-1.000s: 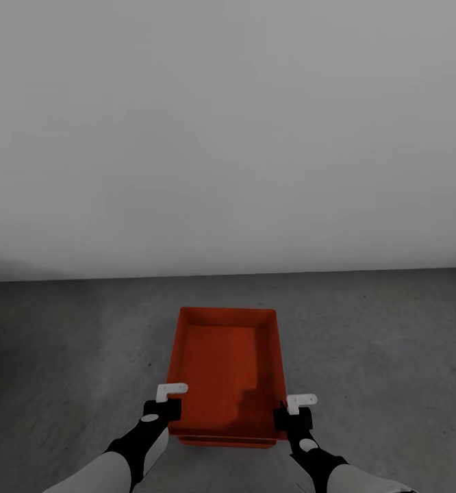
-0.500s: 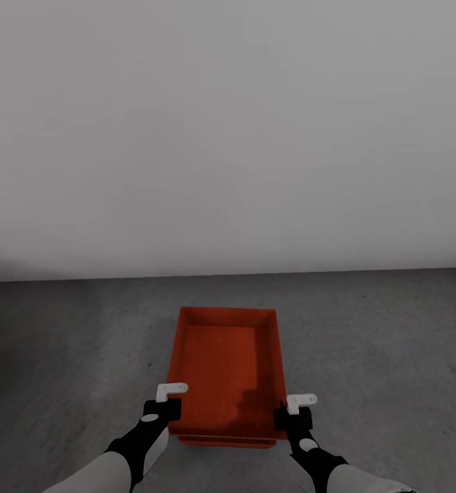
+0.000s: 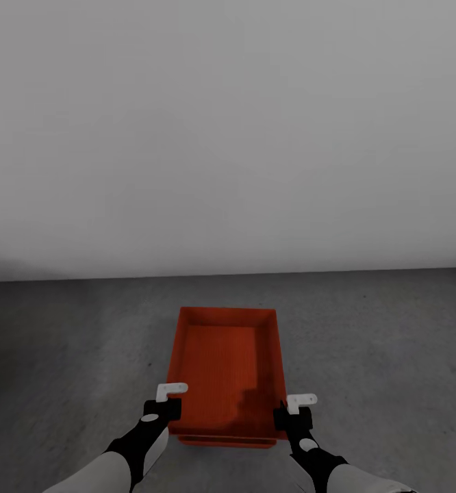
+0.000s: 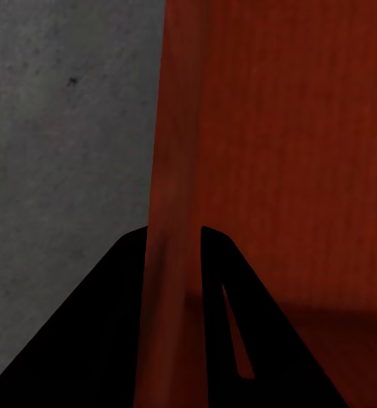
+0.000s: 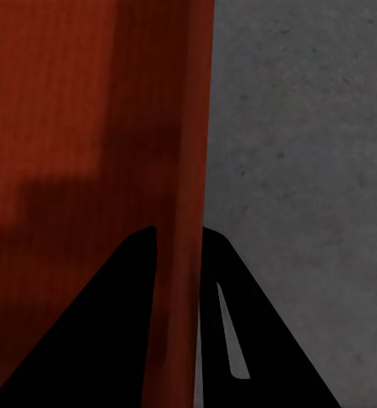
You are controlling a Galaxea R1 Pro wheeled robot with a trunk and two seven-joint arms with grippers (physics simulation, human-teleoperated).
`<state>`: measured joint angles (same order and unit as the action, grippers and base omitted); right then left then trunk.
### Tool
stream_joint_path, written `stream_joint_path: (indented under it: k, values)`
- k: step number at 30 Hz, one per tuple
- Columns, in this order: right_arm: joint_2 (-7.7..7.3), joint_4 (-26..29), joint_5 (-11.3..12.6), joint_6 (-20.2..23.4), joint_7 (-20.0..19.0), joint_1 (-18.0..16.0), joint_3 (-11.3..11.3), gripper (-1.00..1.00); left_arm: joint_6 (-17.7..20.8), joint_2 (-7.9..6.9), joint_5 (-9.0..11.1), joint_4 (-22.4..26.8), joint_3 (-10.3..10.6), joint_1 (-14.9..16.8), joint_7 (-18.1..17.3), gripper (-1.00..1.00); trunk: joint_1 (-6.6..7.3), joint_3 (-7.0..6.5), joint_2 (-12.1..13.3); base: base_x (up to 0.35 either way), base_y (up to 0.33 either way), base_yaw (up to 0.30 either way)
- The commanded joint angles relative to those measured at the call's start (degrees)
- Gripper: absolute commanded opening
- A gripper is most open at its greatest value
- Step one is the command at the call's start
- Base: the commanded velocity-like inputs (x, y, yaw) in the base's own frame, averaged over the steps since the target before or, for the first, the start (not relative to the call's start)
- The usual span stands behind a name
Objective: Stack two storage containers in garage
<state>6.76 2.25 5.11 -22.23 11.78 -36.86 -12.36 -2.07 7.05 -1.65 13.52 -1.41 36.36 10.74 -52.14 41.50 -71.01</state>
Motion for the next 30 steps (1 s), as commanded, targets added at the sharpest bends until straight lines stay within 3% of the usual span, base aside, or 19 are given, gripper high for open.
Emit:
stream_joint_path:
  k: [1, 17, 25, 30]
  values:
    - [0.01, -0.06, 1.3, -0.44, 0.26, -0.06, 0.49, -1.0, -0.13, 0.47, 0.07, -0.11, -0.7, 0.03, 0.34, -1.0, -0.22, 0.22, -0.44, 0.0, 0.0, 0.0]
    - [0.01, -0.06, 1.3, -0.44, 0.26, -0.06, 0.49, -1.0, -0.13, 0.44, 0.07, -0.18, -0.7, 0.04, 0.33, -1.0, -3.74, 3.09, -6.86, 0.0, 0.0, 0.0]
    - [0.01, -0.06, 1.3, -0.44, 0.26, -0.06, 0.49, -1.0, -0.13, 0.43, 0.07, -0.16, -0.7, 0.06, 0.33, -1.0, -3.74, 3.09, -6.86, 0.0, 0.0, 0.0]
    - [0.01, -0.06, 1.3, -0.44, 0.26, -0.06, 0.49, -1.0, -0.13, 0.46, 0.07, -0.23, -0.7, 0.06, 0.33, -1.0, -4.84, 3.99, -8.86, 0.0, 0.0, 0.0]
